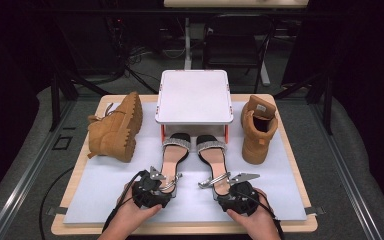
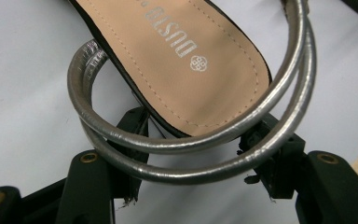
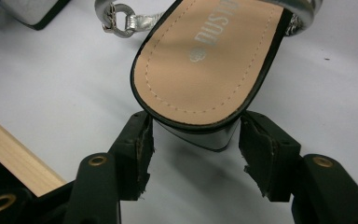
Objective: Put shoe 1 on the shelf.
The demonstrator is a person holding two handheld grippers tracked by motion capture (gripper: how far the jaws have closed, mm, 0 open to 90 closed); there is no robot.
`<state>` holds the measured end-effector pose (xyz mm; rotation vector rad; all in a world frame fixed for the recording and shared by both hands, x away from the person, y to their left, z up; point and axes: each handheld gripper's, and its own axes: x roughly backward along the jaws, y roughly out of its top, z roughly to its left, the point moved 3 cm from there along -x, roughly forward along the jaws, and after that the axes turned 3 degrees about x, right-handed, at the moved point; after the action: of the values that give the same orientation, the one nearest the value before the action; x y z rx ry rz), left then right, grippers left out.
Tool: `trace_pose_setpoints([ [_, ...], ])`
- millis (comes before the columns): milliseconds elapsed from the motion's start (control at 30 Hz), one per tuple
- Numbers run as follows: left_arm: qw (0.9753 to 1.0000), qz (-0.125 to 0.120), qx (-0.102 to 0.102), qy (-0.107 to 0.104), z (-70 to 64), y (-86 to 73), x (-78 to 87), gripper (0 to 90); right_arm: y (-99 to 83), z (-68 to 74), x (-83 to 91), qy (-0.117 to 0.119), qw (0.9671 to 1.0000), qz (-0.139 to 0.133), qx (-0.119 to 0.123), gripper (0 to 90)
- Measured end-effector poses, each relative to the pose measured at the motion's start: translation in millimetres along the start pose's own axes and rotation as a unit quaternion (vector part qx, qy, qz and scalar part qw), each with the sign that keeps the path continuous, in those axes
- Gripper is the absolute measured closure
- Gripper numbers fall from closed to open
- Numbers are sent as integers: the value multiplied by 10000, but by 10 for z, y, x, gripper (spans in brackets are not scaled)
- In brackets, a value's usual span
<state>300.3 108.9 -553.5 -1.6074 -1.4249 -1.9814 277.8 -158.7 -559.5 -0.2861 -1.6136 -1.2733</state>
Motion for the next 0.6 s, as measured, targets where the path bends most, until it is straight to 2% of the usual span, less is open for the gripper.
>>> trace_pose_setpoints([
  [67,10000,-11,19,-26,-11,8,-14,419,6,10,-11,60,10000,-30,-49,432],
  [200,10000,-2,45,-36,-6,9,-71,370,7,8,-56,49,10000,60,40,364],
  [433,9999,-69,151,-21,4,29,-169,305,57,18,-155,-158,9998,22,131,328],
  [600,10000,-34,59,64,-4,33,-194,292,59,28,-170,-234,9996,3,160,329],
])
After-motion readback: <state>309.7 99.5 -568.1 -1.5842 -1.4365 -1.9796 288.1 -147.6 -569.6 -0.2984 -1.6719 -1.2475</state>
